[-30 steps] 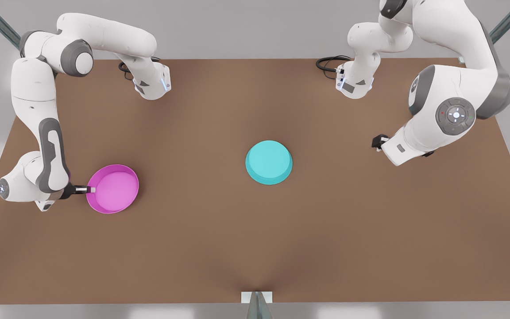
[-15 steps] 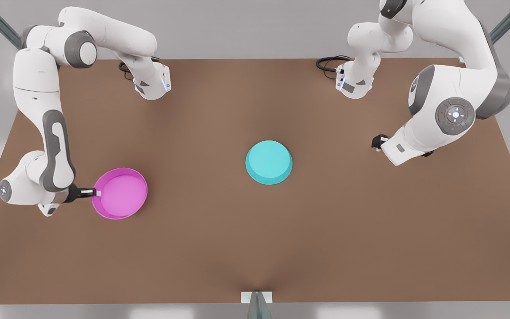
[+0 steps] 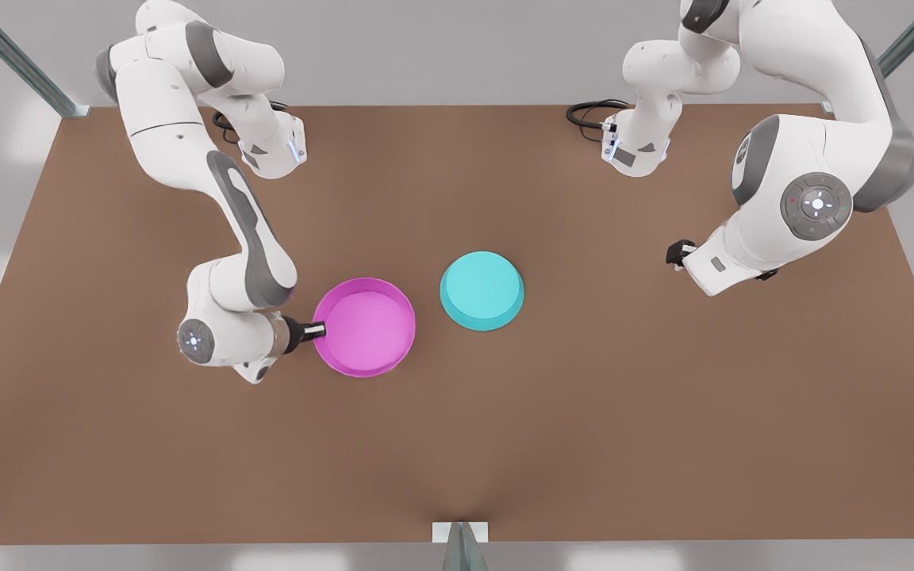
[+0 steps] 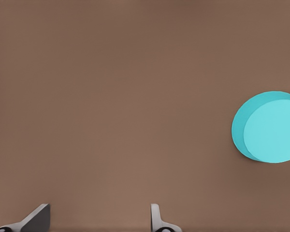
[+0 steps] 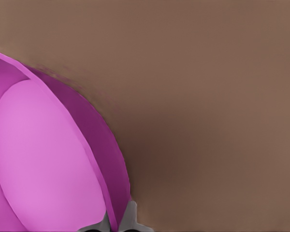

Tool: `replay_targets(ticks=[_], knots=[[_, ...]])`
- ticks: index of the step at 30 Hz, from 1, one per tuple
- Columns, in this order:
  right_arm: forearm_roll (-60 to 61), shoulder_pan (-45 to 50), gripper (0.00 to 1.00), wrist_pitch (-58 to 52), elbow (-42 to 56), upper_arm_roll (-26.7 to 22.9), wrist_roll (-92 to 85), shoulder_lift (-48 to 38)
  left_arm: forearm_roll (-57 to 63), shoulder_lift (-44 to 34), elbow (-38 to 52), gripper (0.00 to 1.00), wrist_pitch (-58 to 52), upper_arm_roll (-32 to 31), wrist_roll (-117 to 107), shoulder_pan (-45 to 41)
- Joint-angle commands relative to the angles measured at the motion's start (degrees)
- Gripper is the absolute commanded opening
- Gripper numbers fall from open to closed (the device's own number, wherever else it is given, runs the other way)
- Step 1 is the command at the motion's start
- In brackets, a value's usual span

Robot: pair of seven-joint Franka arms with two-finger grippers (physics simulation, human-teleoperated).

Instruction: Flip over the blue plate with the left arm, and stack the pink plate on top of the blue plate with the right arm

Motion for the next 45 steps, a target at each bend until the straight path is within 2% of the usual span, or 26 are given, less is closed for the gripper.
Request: replay_targets(ticks=[1, 2, 7, 13, 21, 27, 28, 30, 32, 34, 36, 40, 41, 42, 43, 45], knots=[[0.30, 0.51, 0.21, -0.05, 0.00, 0.02, 1.13, -0.36, 0.01, 0.00, 0.00, 1.00, 0.00, 0.00, 0.00, 0.00], [3.38, 3.06, 0.21, 0.12, 0.70, 0.02, 4.38, -0.45, 0.01, 0.00, 0.00, 1.00, 0.00, 0.00, 0.00, 0.00], [3.82, 14.84, 0.21, 2.76, 3.25, -0.33, 12.30, 0.61, 0.01, 0.26, 0.00, 1.00, 0.00, 0.00, 0.00, 0.00], [7.42, 21.87, 0.21, 5.13, 2.28, -0.42, 12.47, 1.48, 0.01, 0.35, 0.00, 1.00, 0.00, 0.00, 0.00, 0.00], [6.98, 23.98, 0.21, 11.55, -3.43, -0.42, 12.39, 2.45, 0.01, 0.70, 0.00, 1.00, 0.00, 0.00, 0.00, 0.00], [6.81, 24.77, 0.21, 13.22, -2.90, -0.42, 12.21, 5.09, 0.09, 0.70, 0.00, 1.00, 0.00, 0.09, 0.00, 0.09], [6.81, 24.86, 0.26, 13.75, -2.99, -0.42, 12.21, 5.35, 0.09, 0.79, 0.00, 1.00, 0.00, 0.17, 0.00, 0.00], [6.72, 24.77, 0.55, 13.75, -3.08, -0.42, 11.95, 5.53, 0.09, 1.14, 0.00, 1.00, 0.00, 0.17, 0.00, 0.00], [6.72, 24.68, 0.69, 13.75, -2.90, -0.42, 11.95, 6.14, 0.09, 1.14, 0.00, 1.00, 0.00, 0.17, 0.00, 0.09], [6.72, 24.77, 0.79, 13.75, -2.90, -0.42, 12.03, 6.14, 0.09, 1.14, 0.00, 1.00, 0.00, 0.17, 0.00, 0.00], [6.72, 24.68, 1.00, 13.83, -2.90, -0.42, 12.12, 6.23, 0.09, 1.14, 0.00, 1.00, 0.00, 0.17, 0.00, 0.00], [6.54, 23.98, 1.00, 10.59, -2.99, -0.51, 12.21, 3.86, 0.09, 1.14, 0.09, 1.00, 0.00, 0.17, 0.00, 0.09], [4.96, 22.93, 1.00, 6.38, -2.90, -1.83, 12.30, 1.05, 0.09, 1.05, 0.00, 1.00, 0.00, 0.17, 0.00, 0.09], [1.81, 19.07, 1.00, -4.08, -1.59, -4.02, 12.30, -4.48, 0.09, 1.05, 0.09, 1.00, 0.00, 0.17, 0.00, 0.09], [-2.24, 13.80, 1.00, -10.59, 1.22, -4.03, 12.47, -8.18, 0.09, 0.87, 0.09, 1.00, 0.00, 0.17, 0.00, 0.09], [-12.43, 2.98, 1.00, -21.58, 13.26, -4.03, 12.48, -9.15, 0.09, 0.26, 0.00, 1.00, 0.00, 0.26, 0.09, 0.09]])
